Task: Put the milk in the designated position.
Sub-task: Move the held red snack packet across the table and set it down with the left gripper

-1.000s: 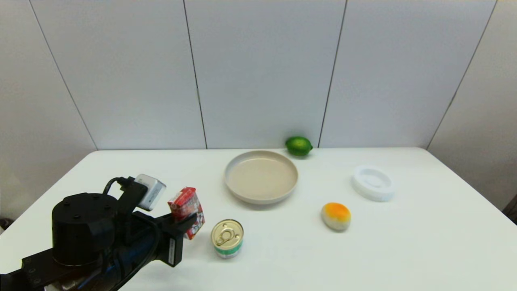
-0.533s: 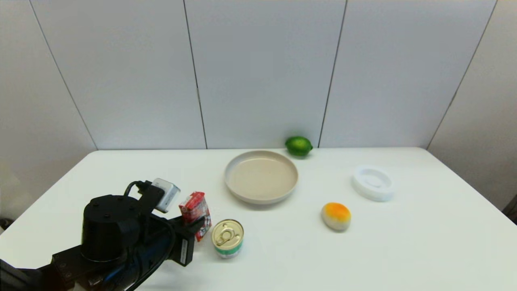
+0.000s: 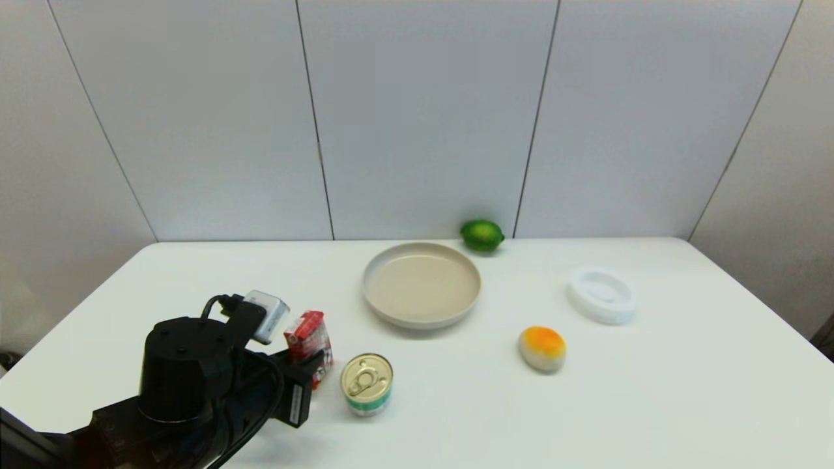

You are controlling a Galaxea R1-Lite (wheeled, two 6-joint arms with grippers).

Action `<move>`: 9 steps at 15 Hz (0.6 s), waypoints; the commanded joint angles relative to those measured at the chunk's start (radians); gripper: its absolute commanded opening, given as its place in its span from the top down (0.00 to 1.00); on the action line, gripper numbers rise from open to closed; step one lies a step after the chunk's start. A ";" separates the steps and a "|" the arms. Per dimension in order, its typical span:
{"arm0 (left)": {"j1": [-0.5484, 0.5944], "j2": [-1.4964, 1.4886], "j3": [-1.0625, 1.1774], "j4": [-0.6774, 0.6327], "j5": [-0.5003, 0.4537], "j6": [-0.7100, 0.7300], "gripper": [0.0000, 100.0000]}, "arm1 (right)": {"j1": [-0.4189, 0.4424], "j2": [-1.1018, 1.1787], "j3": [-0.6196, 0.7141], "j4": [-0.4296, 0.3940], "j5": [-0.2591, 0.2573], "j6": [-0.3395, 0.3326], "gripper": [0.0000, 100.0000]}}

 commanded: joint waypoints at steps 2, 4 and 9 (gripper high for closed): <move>0.000 -0.002 -0.002 -0.008 0.001 -0.001 0.00 | 0.000 0.000 0.000 0.000 0.000 0.001 0.00; 0.000 -0.005 -0.005 -0.014 0.001 -0.001 0.00 | 0.000 0.002 0.000 0.000 0.000 0.001 0.00; 0.000 -0.030 -0.003 -0.011 0.001 0.000 0.00 | 0.000 0.000 0.000 0.000 0.000 0.001 0.00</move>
